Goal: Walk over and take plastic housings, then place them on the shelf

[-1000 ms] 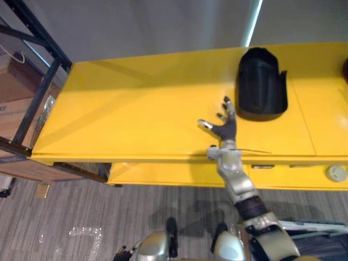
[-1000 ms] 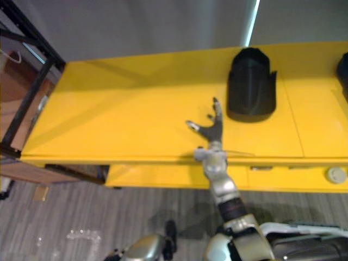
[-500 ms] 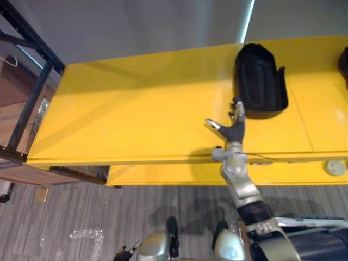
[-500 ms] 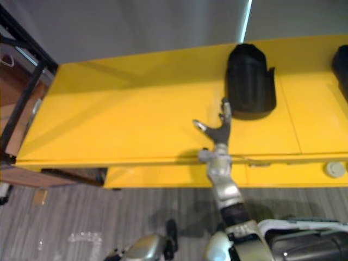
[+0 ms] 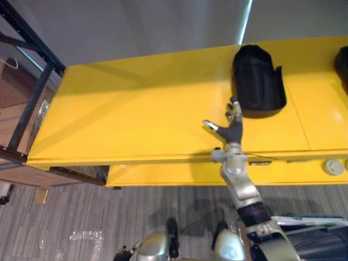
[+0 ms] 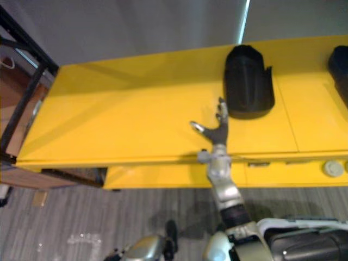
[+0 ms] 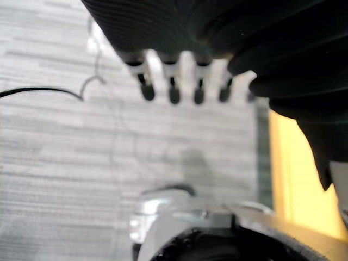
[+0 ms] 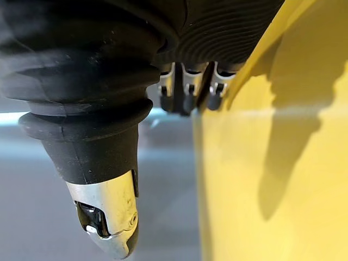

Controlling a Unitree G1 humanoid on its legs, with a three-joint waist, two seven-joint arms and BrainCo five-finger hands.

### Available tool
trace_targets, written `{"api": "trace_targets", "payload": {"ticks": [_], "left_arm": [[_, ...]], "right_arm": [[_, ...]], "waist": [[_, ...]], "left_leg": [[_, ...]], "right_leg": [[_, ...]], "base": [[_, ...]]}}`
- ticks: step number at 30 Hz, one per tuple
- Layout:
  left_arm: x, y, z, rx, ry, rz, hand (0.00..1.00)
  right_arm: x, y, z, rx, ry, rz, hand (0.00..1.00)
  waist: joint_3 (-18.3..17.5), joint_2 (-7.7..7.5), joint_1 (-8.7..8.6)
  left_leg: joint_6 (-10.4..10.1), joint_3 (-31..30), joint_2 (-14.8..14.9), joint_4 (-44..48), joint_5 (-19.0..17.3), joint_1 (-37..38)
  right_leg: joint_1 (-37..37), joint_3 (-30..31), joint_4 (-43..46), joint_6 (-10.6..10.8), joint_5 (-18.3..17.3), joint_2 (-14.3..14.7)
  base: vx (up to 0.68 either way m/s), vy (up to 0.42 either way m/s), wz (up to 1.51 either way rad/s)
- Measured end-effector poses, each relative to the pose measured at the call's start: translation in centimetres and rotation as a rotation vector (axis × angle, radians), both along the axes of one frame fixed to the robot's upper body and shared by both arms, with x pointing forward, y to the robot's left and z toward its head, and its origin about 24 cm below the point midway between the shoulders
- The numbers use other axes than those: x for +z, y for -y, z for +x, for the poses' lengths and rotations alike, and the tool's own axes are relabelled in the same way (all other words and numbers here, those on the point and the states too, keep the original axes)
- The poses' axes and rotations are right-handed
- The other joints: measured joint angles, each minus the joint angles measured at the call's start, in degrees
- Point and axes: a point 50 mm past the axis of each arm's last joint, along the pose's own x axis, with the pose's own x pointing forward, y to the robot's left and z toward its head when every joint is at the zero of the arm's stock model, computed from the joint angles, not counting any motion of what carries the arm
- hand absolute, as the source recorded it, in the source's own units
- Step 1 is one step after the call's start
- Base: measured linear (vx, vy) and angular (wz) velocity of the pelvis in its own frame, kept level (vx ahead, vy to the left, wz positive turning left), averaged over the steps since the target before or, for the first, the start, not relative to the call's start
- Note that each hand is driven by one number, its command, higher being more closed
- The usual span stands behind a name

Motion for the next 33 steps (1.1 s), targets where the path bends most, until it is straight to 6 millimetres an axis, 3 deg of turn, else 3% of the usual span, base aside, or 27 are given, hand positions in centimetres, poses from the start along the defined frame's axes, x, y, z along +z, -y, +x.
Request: {"api": "trace_targets", "payload": {"ticks": [4, 6, 8, 9, 11, 13, 15, 18, 21, 24, 27, 30, 33], "left_arm": [[0.1, -0.4, 0.4, -0.012, 0.003, 0.022, 0.00], [0.1, -0.9, 0.4, -0.016, 0.002, 0.039, 0.00], [0.2, -1.9, 0.1, -0.025, -0.012, 0.074, 0.00], [0.2, -2.2, 0.0, -0.018, -0.015, 0.082, 0.00], [0.3, -2.9, -0.1, -0.020, -0.020, 0.108, 0.00], [0.4, -3.1, 0.0, -0.032, -0.022, 0.124, 0.00], [0.4, -3.1, 0.0, -0.032, -0.021, 0.126, 0.00], [0.4, -2.8, 0.6, -0.037, -0.016, 0.120, 0.00], [0.3, -2.4, 0.8, -0.042, -0.014, 0.112, 0.00], [0.3, -2.3, 0.8, -0.042, -0.021, 0.108, 0.00], [0.2, -2.2, 0.6, -0.055, -0.047, 0.106, 0.00], [0.1, -2.1, 0.2, -0.091, -0.078, 0.115, 0.00], [-0.1, -1.9, -0.2, -0.160, -0.116, 0.122, 0.00]], "right_arm": [[3.9, -1.2, -1.9, 0.261, 0.205, 0.041, 0.00], [5.8, -0.8, -3.1, 0.325, 0.305, 0.093, 0.00], [7.4, 1.3, -4.6, 0.314, 0.402, 0.161, 0.00], [7.5, 2.2, -4.9, 0.296, 0.418, 0.181, 0.00], [7.7, 6.3, -6.2, 0.162, 0.465, 0.246, 0.00], [7.7, 9.0, -7.2, 0.055, 0.488, 0.254, 0.00], [7.2, 11.3, -8.4, -0.056, 0.478, 0.231, 0.00], [4.4, 15.0, -10.9, -0.272, 0.359, 0.220, 0.00], [2.3, 17.0, -12.5, -0.412, 0.264, 0.233, 0.00], [-1.1, 18.8, -13.9, -0.567, 0.126, 0.281, 0.00], [-5.4, 19.5, -15.9, -0.716, -0.040, 0.356, 0.00], [-6.9, 18.8, -17.0, -0.722, -0.085, 0.410, 0.00], [-7.9, 16.8, -17.3, -0.646, -0.126, 0.434, 0.00]], "waist": [[-0.06, -0.97, -0.04], [-0.80, -2.39, -0.09], [-2.50, -5.29, -0.04], [-3.11, -6.02, -0.11], [-5.58, -8.65, -0.72], [-6.33, -9.34, -1.79], [-7.97, -9.28, -3.03], [-10.58, -7.90, -5.25], [-11.44, -6.74, -7.55], [-11.83, -6.16, -8.61], [-12.31, -6.25, -10.23], [-12.37, -6.36, -10.69], [-13.32, -6.50, -11.15]], "left_leg": [[-0.04, -0.05, 0.31, -0.47, -0.03, 0.91], [-0.31, 0.09, 0.76, -0.84, -0.29, 1.84], [-0.69, 1.05, 1.67, -0.96, -0.95, 2.61], [-0.74, 1.30, 1.86, -0.92, -1.15, 2.72], [-0.96, 3.11, 2.15, -1.84, -1.44, 3.42], [-1.06, 4.83, 2.16, -2.23, -2.00, 4.64], [-0.97, 6.46, 2.10, -2.29, -2.65, 4.75], [-1.18, 9.30, 2.13, -3.46, -3.19, 5.85], [-1.47, 11.04, 2.26, -4.35, -3.37, 7.50], [-1.77, 13.47, 2.43, -5.10, -3.55, 9.46], [-1.91, 15.09, 2.48, -5.47, -3.64, 10.29], [-2.02, 17.00, 2.50, -5.97, -3.72, 11.46], [-2.27, 18.96, 2.68, -5.95, -3.90, 11.55]], "right_leg": [[1.32, -0.22, -1.14, 0.16, 0.16, 0.54], [2.83, -0.33, -2.90, 0.27, 0.65, 1.30], [4.64, -0.04, -6.34, 0.13, 2.01, 2.73], [5.10, 0.13, -7.40, 0.13, 2.47, 3.08], [5.92, 1.56, -10.90, 0.20, 4.19, 4.02], [6.94, 3.03, -13.06, 0.37, 5.42, 4.43], [6.93, 4.63, -14.56, 0.45, 6.26, 4.62], [6.86, 7.25, -16.35, 0.55, 7.14, 5.14], [6.96, 9.13, -16.64, 0.54, 7.20, 5.63], [7.02, 11.24, -16.46, 0.60, 7.26, 6.19], [7.01, 12.69, -16.39, 0.71, 7.38, 6.45], [6.97, 14.34, -16.35, 0.73, 7.58, 6.85], [6.06, 16.06, -16.67, 0.68, 8.11, 7.35]], "base": [[0.01, -0.004, 0.00], [0.03, -0.013, -0.04], [0.07, -0.016, -0.17], [0.09, -0.010, -0.23], [0.09, 0.011, -0.34], [0.07, 0.038, -0.49], [0.05, 0.056, -0.44], [0.06, 0.039, -0.41], [0.04, 0.000, -0.37], [0.00, -0.004, -0.40], [-0.04, -0.007, -0.26], [-0.07, 0.000, -0.36], [-0.07, -0.019, -0.35]]}}
